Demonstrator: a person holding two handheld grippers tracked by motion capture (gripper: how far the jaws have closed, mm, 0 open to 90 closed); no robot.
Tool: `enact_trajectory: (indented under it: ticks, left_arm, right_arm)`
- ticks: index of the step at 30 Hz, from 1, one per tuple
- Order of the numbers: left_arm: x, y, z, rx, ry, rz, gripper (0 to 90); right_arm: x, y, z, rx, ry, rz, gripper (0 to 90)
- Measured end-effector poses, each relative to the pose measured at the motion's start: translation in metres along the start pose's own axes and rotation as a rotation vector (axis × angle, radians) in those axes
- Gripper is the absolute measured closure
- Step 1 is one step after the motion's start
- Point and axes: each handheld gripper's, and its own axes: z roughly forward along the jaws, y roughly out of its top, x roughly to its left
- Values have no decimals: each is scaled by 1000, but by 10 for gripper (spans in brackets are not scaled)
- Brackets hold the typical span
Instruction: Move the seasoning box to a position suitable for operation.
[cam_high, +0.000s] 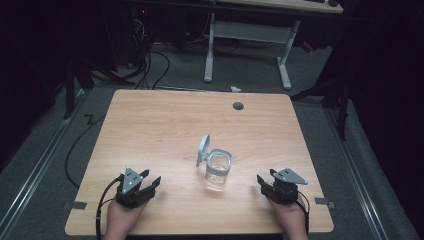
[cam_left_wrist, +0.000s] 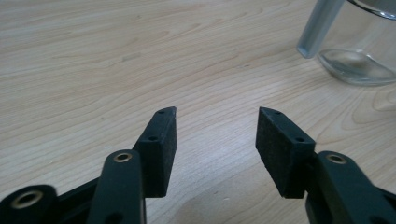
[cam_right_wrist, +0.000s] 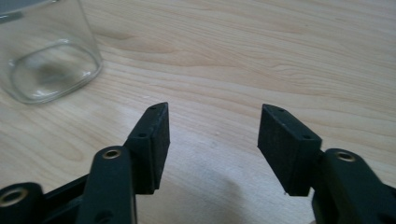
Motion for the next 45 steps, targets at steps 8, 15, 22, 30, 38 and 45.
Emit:
enact_trajectory:
  ticks: [8,15,22,30,38,45]
  left_arm:
    - [2,3,0,4,-13,-18,471]
    - [6,2,-1,5,-15,-16,483]
    - [13,3,-6,8,-9,-45,464]
    - [14,0,-7,19,-14,-39,573]
    - [12,-5,-4,35,-2,-6,577]
    - [12,-3,-5,42,-4,-14,593]
  right_arm:
    - [12,0,-1,-31,34,-24,534]
    - [27,3,9,-17,85,-47,608]
    - [47,17,23,-1,121,-71,618]
    - [58,25,23,-14,174,-76,703]
    - [57,32,25,-30,225,-56,835]
    - [63,39,24,-67,205,-82,900]
